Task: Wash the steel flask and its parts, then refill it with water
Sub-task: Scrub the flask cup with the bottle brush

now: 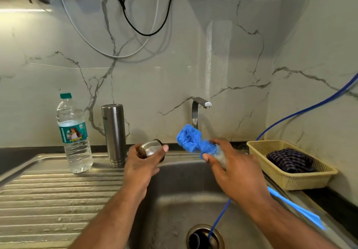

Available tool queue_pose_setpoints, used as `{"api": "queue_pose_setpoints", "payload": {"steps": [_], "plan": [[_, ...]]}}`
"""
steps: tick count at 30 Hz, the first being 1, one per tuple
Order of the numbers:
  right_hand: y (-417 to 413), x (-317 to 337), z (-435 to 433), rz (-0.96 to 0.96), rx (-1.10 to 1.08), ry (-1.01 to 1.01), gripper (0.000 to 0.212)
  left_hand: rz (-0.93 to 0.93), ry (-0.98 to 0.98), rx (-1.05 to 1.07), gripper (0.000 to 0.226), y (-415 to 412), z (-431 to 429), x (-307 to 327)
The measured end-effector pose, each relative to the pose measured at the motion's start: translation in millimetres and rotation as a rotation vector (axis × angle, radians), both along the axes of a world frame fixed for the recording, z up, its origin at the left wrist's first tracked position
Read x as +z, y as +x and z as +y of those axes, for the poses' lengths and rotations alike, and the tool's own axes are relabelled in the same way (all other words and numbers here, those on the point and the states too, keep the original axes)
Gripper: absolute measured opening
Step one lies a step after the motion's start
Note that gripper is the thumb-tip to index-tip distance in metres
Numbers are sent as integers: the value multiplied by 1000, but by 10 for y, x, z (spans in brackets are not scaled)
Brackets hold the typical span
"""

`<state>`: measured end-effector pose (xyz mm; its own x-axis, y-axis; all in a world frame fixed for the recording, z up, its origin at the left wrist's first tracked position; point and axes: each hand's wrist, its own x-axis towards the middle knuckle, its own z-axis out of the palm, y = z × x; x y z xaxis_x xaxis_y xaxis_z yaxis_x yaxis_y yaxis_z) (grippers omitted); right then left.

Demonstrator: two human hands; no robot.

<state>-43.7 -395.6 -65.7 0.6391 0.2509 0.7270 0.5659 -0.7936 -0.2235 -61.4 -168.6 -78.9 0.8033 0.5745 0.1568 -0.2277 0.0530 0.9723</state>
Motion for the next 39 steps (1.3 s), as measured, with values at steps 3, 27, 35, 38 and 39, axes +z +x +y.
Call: {"api": "queue_pose_setpoints", "payload": {"steps": [3, 27, 35, 38, 39], "plan": [[2, 31, 5, 29, 157, 7, 43, -6, 361, 23, 61, 38, 19, -66], [51, -126, 67, 455, 287, 70, 57, 19, 716, -84, 50, 82, -140, -173], [130, -107, 25, 540, 330, 144, 50, 42, 704, -103, 56, 95, -126, -174], [140, -70, 4, 510, 242, 183, 50, 32, 746, -93, 61, 91, -123, -181], [133, -74, 0, 553, 302, 178, 49, 39, 739, -107, 60, 88, -125, -177]]}}
